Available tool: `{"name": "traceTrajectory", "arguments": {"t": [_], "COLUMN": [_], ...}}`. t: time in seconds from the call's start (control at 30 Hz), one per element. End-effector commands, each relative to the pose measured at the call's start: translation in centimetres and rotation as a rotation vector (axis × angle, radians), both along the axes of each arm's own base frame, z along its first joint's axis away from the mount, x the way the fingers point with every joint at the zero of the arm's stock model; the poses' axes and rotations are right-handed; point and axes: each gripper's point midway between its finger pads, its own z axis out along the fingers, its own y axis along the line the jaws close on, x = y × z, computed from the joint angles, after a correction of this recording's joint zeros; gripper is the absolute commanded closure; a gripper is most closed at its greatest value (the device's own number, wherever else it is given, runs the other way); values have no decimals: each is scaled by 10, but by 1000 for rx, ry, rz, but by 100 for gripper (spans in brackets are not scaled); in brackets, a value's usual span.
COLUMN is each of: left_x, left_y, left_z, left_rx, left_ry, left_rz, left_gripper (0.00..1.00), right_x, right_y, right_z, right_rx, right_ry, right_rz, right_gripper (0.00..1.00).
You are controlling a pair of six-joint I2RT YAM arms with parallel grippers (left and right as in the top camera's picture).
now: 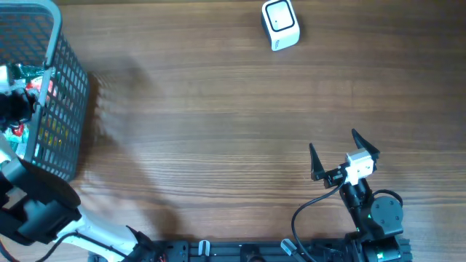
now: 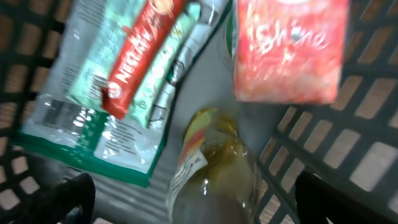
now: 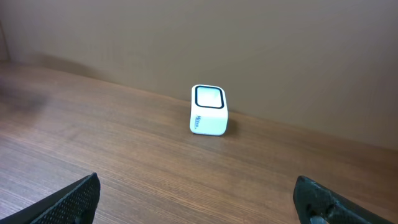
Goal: Scan the item barcode
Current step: 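Reach the left gripper into the basket toward the yellow oil bottle, then grasp the yellow oil bottle with the left gripper and lift it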
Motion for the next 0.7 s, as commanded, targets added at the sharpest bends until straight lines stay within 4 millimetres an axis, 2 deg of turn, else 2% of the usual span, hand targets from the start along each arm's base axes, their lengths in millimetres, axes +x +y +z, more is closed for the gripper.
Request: {"name": "traceTrajectory", "arguments": {"t": [0.0,0.07,0.27,0.47,0.53,0.67], "left_x": [-3,0,7,11,11,14], "left_y": [-3,-3,-3,-6,-6,-9], "left_z": [-32,-41,-45,-44,-41,-22], "left_rx": [-57,-66,-81,-97,-95,-82], "left_ry": [40,43,15,-4,-13,-63], "left_rz": [-22,-23,-29,-35,-35,-40], "left_gripper": [14,21,26,54,60,63], "right_x": [0,0,0,0,0,0], "right_y": [-2,-2,-2,-2,-2,-2], "right_z": [2,2,2,2,2,2], "right_rx": [3,3,2,3,3,2], "right_ry": [-7,-8,-8,-7,-8,-8], "right_rz": [-10,-10,-10,-10,-10,-10], "right_gripper": [0,0,0,0,0,0]}}
